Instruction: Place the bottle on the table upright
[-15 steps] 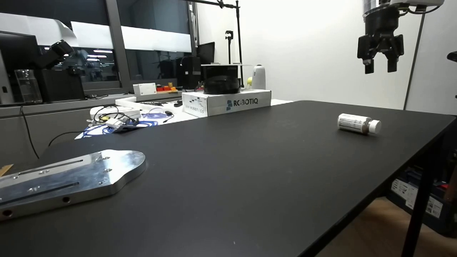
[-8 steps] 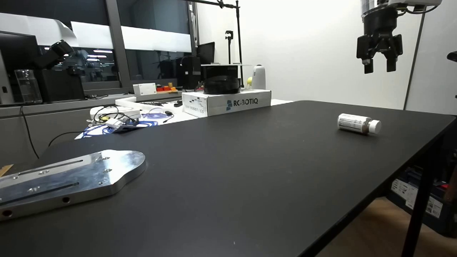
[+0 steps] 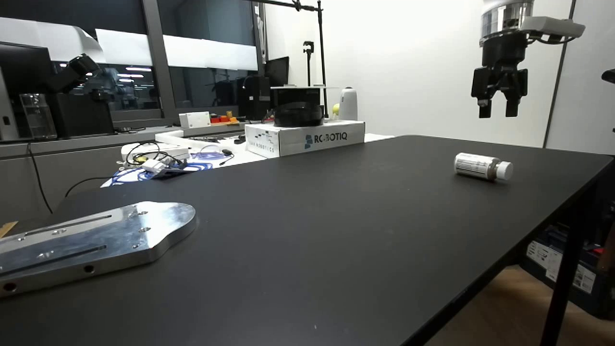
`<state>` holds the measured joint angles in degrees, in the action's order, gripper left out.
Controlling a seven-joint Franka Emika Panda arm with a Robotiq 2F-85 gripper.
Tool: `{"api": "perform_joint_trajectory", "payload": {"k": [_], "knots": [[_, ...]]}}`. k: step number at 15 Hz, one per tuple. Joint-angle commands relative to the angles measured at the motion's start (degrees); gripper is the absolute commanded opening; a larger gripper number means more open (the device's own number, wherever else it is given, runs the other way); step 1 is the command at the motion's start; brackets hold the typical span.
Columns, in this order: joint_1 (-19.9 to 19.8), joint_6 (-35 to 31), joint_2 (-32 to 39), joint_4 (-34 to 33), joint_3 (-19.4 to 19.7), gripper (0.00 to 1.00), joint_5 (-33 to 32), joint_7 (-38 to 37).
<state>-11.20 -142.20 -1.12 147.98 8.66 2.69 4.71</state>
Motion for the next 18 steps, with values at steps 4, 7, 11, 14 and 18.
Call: {"api": "perform_joint_trajectory", "payload": {"k": [4, 7, 11, 14, 18], "knots": [[0.3, -9.2, 8.3, -0.2, 0.4, 1.00, -0.6, 1.9], [0.5, -12.6, 11.8, -0.4, 0.1, 1.00, -1.4, 1.9], [1.2, -15.2, 15.6, -1.0, -0.2, 1.00, -2.0, 1.3], [2.0, -16.4, 17.4, -1.3, -0.2, 1.00, -2.8, 0.7], [2.8, -16.6, 18.0, -1.4, -0.4, 1.00, -2.7, 0.5]]}}
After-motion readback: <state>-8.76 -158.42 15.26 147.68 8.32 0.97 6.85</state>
